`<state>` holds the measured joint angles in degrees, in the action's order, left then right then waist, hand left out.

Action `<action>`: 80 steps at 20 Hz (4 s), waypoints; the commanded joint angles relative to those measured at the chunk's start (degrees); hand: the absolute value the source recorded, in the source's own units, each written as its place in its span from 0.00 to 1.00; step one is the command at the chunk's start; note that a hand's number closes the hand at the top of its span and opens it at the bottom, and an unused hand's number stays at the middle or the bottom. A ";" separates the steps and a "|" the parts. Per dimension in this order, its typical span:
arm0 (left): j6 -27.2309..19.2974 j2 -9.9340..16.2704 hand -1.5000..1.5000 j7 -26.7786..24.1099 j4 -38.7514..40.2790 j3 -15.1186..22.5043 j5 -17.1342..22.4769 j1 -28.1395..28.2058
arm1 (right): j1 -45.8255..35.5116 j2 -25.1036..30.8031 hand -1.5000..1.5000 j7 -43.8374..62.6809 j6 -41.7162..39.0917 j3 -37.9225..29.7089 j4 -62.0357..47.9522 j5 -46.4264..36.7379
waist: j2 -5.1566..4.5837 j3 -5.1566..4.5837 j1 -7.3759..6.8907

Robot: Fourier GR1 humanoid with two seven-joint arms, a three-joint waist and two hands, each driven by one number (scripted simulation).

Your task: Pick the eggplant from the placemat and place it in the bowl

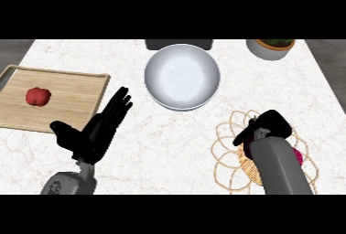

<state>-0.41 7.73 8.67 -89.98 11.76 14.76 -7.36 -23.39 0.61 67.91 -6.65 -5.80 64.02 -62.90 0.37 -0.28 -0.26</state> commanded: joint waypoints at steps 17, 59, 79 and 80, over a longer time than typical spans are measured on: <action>3.04 -1.29 0.50 1.84 0.41 0.10 -0.53 -1.92 | -3.06 -0.56 1.00 -16.92 -4.11 20.33 -4.27 0.60 | -0.37 0.43 -4.07; 2.68 -1.87 0.50 4.02 -0.57 -3.54 -2.31 -1.71 | -28.29 -0.59 1.00 -18.13 -4.08 35.13 30.01 10.49 | -0.45 0.27 -0.31; 5.07 -2.68 0.50 2.35 -1.12 -3.17 -2.62 -1.75 | -43.83 1.28 1.00 -43.56 13.45 18.52 -30.80 7.45 | -1.53 0.24 -2.83; 2.19 -4.79 0.50 2.79 -2.18 -1.30 -4.72 -0.66 | -43.68 0.24 1.00 -42.46 14.50 17.68 -32.49 7.63 | -1.32 0.27 -2.63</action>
<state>3.31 4.15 11.01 -91.10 9.17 11.46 -8.25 -64.79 1.13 25.36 7.23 15.95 40.37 -56.76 -0.94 -0.04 -2.63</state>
